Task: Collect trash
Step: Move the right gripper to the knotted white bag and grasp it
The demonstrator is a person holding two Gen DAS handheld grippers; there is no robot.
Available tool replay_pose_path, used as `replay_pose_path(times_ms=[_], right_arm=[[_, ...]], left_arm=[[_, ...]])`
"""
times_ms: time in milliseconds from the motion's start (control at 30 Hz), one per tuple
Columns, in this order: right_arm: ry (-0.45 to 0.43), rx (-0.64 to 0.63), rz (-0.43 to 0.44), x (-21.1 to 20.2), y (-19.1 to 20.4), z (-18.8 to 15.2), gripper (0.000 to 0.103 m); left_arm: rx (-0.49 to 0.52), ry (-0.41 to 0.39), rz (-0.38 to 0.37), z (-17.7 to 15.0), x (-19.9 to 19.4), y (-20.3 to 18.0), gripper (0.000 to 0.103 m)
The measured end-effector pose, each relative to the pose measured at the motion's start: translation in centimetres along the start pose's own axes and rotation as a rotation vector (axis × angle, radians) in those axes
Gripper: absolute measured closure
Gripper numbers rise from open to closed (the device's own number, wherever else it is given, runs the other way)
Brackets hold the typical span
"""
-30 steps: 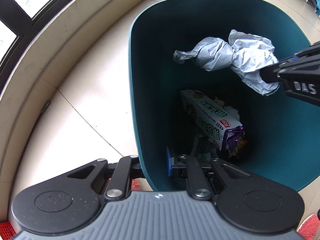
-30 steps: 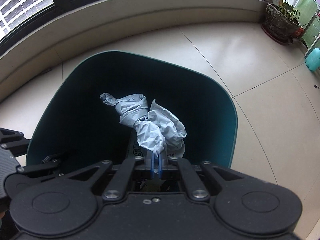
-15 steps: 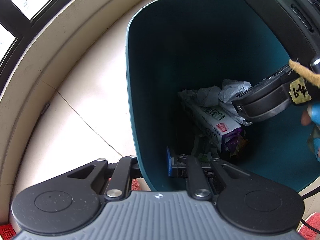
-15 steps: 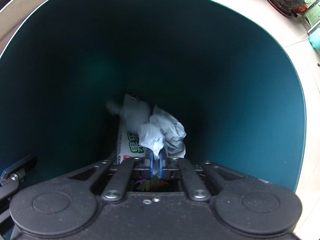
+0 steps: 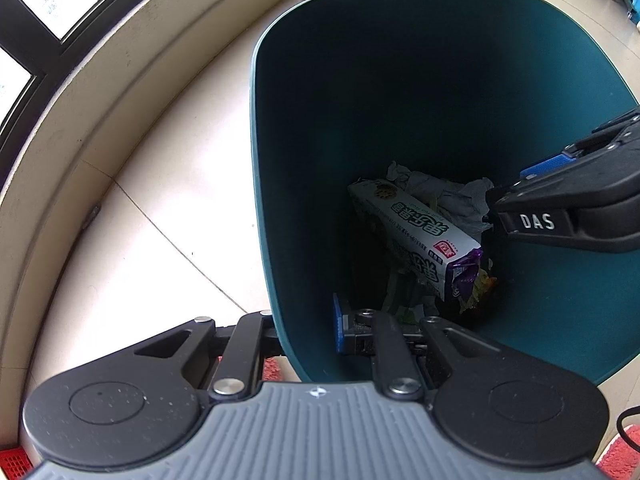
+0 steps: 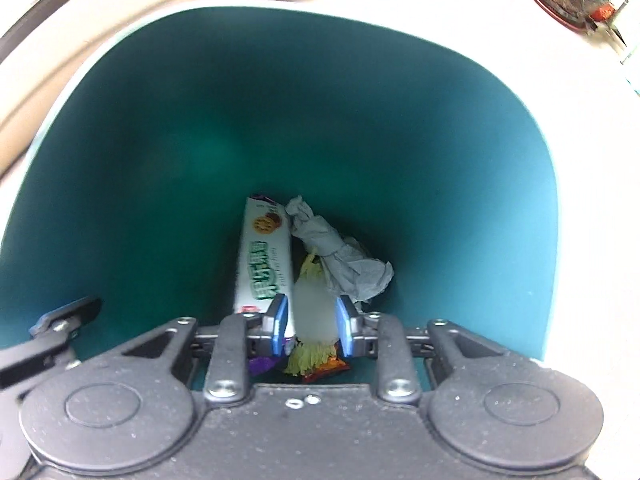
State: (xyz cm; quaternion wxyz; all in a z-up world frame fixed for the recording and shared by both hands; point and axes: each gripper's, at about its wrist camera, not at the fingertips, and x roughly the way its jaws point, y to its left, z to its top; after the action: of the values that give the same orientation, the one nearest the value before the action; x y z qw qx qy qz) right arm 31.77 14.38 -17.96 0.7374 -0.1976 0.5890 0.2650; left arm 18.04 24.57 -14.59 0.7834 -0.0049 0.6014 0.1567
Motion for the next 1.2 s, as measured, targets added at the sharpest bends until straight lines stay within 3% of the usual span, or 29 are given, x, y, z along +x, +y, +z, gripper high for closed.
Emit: replay_pose_path(times_ms=[267, 567, 767, 900, 1033, 1200], right_arm=[[-0.069, -0.033, 0.063, -3.5, -1.3, -2.2, 0.067], [-0.160, -0.061, 0.129, -10.3, -3.6, -4.8, 0.051], [-0.253, -0.030, 0.145, -16.5, -7.7, -7.7, 0.035], [-0.293, 0.039, 0.106, -18.7, -12.1, -10.4, 0.018], [-0.280, 0.154, 0.060, -17.9, -17.3, -12.9, 0.007], [-0.169, 0.240, 0.043, -12.6, -22.2, -15.4, 0.001]], left_arm=[[-0.001, 0.003, 0.013, 0.0, -0.1, -0.3, 0.088], [0.003, 0.006, 0.025, 0.0, -0.3, -0.4, 0.088], [-0.003, 0.012, 0.031, 0.2, -0.2, -0.5, 0.088], [-0.007, 0.016, 0.034, 0.3, -0.1, -0.6, 0.088], [-0.003, 0.018, 0.048, 0.2, 0.0, -0.8, 0.088], [-0.016, 0.031, 0.056, 0.4, 0.1, -0.9, 0.088]])
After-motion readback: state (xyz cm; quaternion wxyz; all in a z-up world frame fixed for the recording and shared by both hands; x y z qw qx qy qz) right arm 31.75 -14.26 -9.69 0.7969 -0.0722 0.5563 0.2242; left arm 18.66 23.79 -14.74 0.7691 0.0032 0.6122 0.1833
